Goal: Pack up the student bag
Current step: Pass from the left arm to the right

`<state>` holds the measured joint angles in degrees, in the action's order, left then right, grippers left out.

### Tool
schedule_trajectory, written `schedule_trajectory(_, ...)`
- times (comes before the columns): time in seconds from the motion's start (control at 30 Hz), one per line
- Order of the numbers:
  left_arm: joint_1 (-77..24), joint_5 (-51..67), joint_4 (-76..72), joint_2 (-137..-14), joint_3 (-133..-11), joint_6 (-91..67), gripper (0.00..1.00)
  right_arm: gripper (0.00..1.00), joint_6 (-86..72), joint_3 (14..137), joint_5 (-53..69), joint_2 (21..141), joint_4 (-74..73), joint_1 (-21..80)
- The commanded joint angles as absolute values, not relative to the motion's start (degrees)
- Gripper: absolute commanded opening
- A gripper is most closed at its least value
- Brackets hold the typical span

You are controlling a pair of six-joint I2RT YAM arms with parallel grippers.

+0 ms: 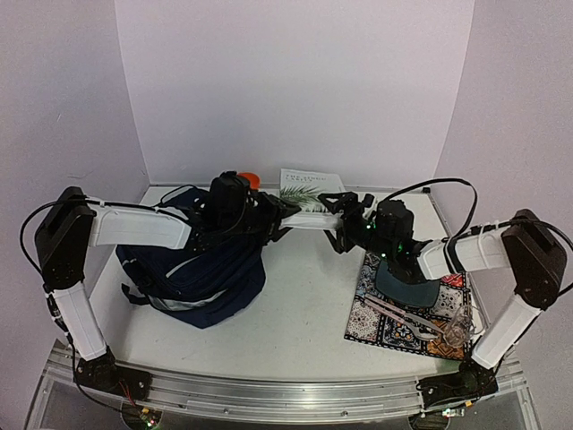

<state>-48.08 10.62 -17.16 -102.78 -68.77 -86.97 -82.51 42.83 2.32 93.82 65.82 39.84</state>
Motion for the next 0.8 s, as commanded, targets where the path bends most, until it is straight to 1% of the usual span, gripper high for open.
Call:
schedule_trajectory(0.0,-49.7,7.9,-22.3,-99.2,-69.0,-86.4,0.41,0.87,-82.6,46.9,-0.3,95.3,70.3,40.6)
schedule_trajectory(0.1,-50.7,7.3,-22.5,-99.3,-68.8,-86.5,0.42,0.82,-82.7,47.6,-1.6,96.4,71.2,40.6)
schedule_trajectory(0.37,-51.5,6.8,-23.0,-97.4,-66.1,-86.5,0.44,0.57,-83.4,47.2,-3.1,97.9,75.2,40.6)
schedule_trajectory(0.43,-51.6,6.7,-23.0,-96.7,-65.1,-86.3,0.48,0.50,-83.2,47.5,-2.8,98.4,76.1,40.6)
schedule_trajectory(0.53,-51.4,5.8,-23.1,-94.7,-63.0,-85.7,0.56,0.45,-83.3,47.4,-2.0,99.1,78.2,40.6)
schedule_trajectory(0.63,-50.5,6.2,-23.0,-92.7,-61.1,-83.3,0.63,0.42,-83.6,47.2,-1.1,99.5,79.4,40.6)
schedule_trajectory(0.77,-47.8,6.6,-23.0,-87.7,-55.2,-81.6,0.69,0.39,-83.5,46.3,-0.4,99.6,81.2,40.1)
